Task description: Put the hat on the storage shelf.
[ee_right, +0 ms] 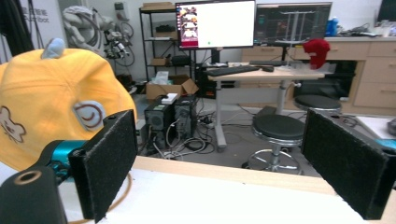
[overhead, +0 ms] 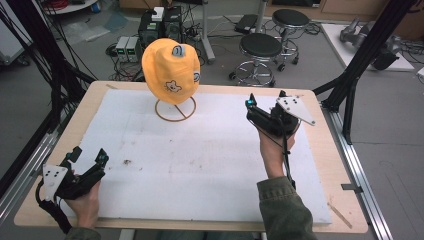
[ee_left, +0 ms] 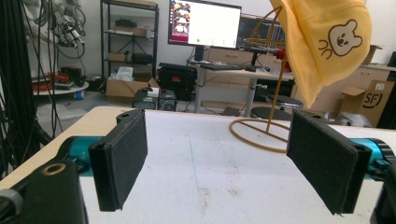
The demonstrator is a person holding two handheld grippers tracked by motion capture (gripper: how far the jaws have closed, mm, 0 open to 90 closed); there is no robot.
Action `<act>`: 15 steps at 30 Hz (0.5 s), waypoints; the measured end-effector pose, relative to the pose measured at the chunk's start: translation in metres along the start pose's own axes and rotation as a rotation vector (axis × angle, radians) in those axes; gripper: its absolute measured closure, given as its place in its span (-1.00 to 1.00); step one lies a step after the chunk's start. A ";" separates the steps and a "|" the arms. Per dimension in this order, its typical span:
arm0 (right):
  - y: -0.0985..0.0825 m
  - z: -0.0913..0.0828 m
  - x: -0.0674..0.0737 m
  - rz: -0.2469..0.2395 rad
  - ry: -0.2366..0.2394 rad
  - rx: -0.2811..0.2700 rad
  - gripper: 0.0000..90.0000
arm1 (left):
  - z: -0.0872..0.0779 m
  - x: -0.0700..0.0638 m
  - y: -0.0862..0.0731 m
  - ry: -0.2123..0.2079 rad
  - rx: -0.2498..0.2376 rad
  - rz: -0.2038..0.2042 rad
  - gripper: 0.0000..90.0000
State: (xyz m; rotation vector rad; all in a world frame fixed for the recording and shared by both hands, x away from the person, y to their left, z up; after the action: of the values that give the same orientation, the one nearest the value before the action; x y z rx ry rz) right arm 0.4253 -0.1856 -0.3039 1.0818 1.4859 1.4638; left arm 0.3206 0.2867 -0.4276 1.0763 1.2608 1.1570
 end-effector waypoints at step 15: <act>-0.029 -0.037 -0.036 0.027 -0.067 0.034 -0.78 | 0.000 -0.001 -0.002 -0.003 0.008 -0.005 -0.54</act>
State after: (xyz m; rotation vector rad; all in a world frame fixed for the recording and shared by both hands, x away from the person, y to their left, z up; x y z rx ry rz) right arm 0.4014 -0.2315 -0.3332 1.1637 1.4594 1.4119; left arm 0.3208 0.2857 -0.4299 1.0798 1.2662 1.1473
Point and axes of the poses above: each handheld gripper's, and its own axes: z roughly forward along the jaws, y roughly out of its top, x roughly to its left, the point moved 9 cm from there along z, roughly forward along the jaws, and after that the axes turned 9 degrees about y, right-handed, at the moved point
